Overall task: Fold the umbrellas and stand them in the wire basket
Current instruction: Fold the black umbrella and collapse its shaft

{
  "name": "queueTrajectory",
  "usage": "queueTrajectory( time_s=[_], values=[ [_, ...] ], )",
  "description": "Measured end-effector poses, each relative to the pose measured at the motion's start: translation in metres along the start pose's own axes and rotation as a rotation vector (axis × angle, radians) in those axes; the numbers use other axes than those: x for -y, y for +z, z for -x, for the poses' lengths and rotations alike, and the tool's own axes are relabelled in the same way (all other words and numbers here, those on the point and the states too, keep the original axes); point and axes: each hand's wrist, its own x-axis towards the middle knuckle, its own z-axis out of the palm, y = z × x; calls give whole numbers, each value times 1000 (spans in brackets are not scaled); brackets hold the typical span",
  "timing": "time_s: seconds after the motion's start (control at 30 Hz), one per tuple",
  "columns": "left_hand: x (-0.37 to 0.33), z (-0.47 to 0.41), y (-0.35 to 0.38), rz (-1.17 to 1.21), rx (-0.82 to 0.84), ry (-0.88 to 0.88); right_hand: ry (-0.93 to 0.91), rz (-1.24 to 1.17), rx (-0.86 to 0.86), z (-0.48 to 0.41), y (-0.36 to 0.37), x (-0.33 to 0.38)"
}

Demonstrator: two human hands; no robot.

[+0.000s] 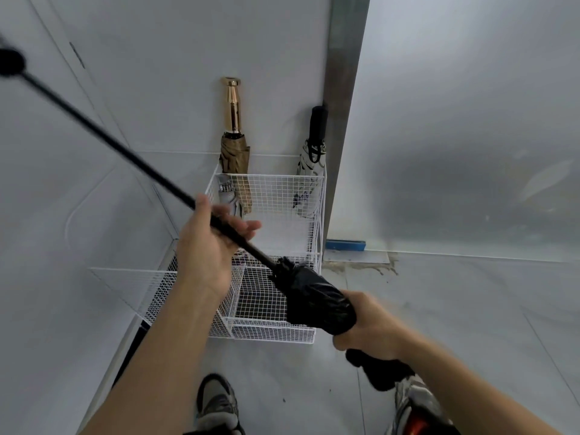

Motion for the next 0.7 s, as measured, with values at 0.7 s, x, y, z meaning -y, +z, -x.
queueTrajectory(
  time_s=[0.7],
  values=[
    [15,2,-20,-89,49,-45,115,15,183,8,-10,2]
  ],
)
